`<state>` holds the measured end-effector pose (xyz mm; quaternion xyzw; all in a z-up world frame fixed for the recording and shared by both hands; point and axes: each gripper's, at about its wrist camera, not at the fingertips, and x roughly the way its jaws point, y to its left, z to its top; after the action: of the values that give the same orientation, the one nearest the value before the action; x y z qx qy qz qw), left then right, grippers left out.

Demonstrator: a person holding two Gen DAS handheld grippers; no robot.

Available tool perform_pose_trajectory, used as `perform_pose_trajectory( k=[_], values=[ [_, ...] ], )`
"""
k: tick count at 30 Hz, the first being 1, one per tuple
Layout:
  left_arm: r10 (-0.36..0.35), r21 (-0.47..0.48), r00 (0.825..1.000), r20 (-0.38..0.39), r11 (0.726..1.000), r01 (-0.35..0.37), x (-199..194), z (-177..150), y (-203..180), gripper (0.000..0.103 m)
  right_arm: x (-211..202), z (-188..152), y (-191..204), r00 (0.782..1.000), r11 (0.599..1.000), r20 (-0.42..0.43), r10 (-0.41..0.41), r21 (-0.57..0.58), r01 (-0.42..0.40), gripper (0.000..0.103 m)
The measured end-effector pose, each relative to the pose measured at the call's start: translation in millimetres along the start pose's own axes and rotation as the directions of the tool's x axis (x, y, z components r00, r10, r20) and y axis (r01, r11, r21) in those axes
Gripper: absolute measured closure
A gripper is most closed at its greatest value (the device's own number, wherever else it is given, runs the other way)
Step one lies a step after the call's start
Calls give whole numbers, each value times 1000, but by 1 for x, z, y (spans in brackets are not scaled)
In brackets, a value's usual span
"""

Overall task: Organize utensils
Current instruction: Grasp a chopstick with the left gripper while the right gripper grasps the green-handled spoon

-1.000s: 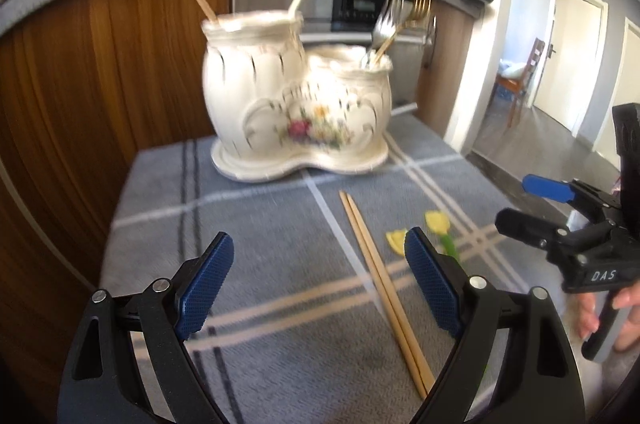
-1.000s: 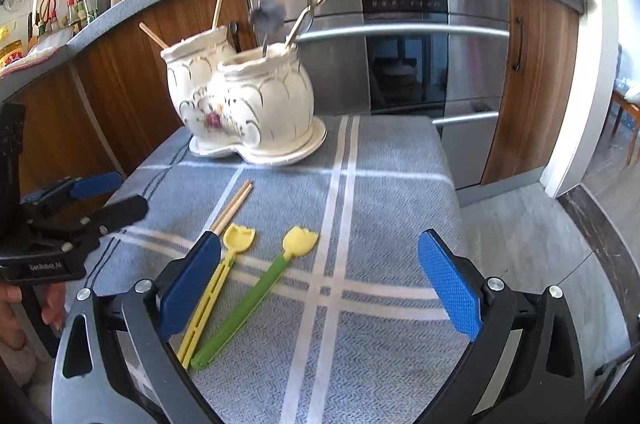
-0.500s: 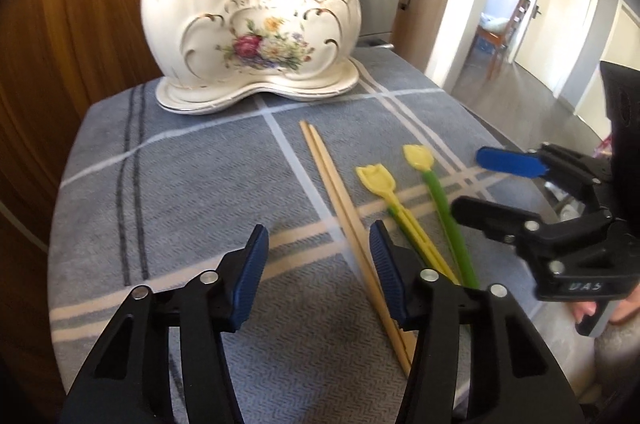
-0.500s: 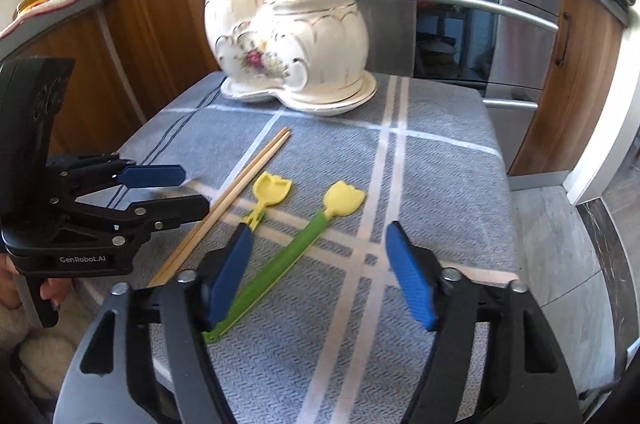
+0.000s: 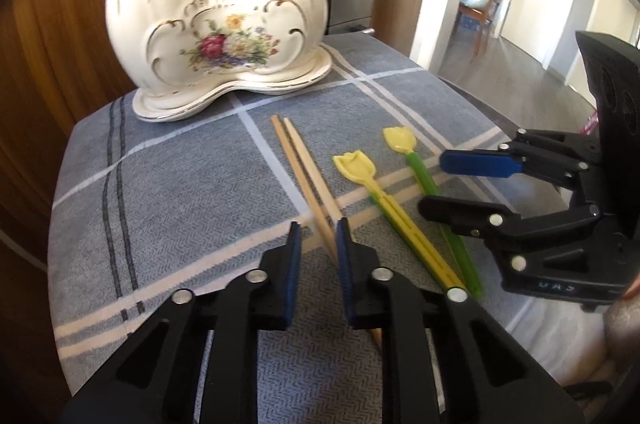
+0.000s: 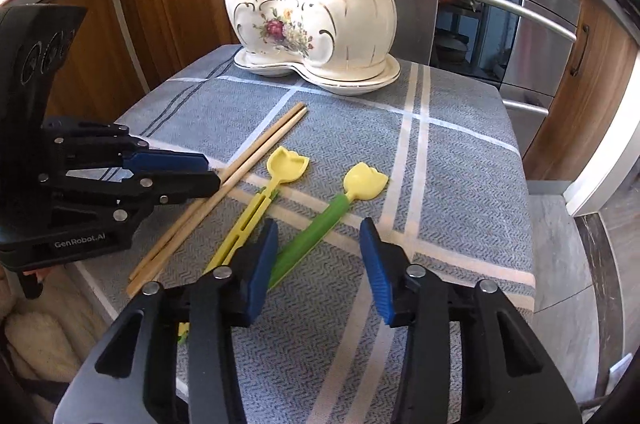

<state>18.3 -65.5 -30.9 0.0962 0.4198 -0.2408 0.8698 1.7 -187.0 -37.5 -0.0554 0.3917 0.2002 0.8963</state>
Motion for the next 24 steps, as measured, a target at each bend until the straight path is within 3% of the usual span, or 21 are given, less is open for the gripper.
perform_pose_trajectory(
  k=[3, 5, 9, 13, 17, 24],
  values=[
    [4, 17, 1000, -2, 1000, -4, 0, 0, -3, 98, 0, 0, -3, 1000, 1000, -1, -17, -4, 17, 82],
    [24, 34, 1000, -4, 999, -24, 0, 0, -6, 98, -1, -1, -6, 1000, 1000, -2, -16, 7, 16, 87],
    [47, 29, 999, -12, 999, -47, -3, -1, -1, 99, -2, -1, -12, 1000, 1000, -5, -23, 14, 23, 90],
    [36, -6, 999, -17, 999, -36, -10, -2, 8, 99, -8, 1, -15, 1000, 999, 25, -18, 37, 18, 90],
    [59, 24, 998, -15, 998, -59, -16, -4, 5, 99, -11, 1, -12, 999, 999, 37, -39, 27, 38, 90],
    [67, 18, 997, -46, 998, -66, -9, 2, 3, 99, -4, 3, -13, 999, 998, 3, -50, 35, 49, 80]
  ],
)
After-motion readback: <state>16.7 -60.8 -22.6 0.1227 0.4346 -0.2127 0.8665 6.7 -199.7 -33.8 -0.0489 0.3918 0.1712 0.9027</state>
